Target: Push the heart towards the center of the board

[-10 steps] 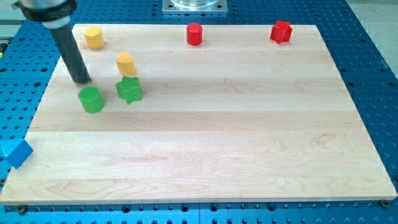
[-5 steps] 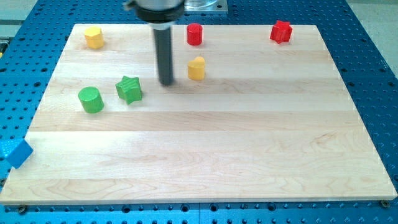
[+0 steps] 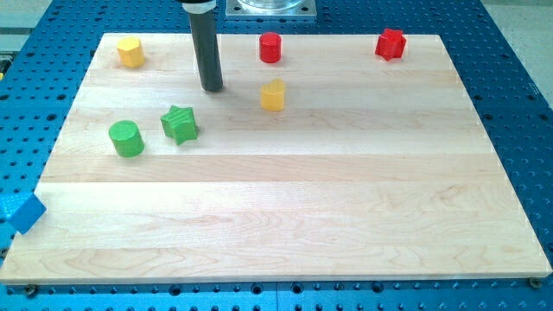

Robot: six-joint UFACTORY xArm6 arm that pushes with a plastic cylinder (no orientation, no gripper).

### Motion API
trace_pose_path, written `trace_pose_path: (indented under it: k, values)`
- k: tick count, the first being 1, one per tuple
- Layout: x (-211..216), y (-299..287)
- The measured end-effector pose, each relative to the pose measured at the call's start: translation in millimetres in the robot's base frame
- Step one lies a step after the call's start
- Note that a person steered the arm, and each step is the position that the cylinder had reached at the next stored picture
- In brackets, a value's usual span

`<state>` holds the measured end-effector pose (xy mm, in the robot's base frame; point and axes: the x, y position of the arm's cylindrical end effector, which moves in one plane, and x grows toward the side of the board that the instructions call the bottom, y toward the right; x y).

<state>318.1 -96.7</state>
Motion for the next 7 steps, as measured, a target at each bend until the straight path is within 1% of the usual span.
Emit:
trace_pose_path:
  k: [2,3,4,5,6,7]
  values:
    - [1.0,-7.6]
    - [4.0,-50.3]
    - [28.5,-134.8]
    - [90.2,-178.6]
    - [113.3,-206.2]
    - [124.9,-204.3]
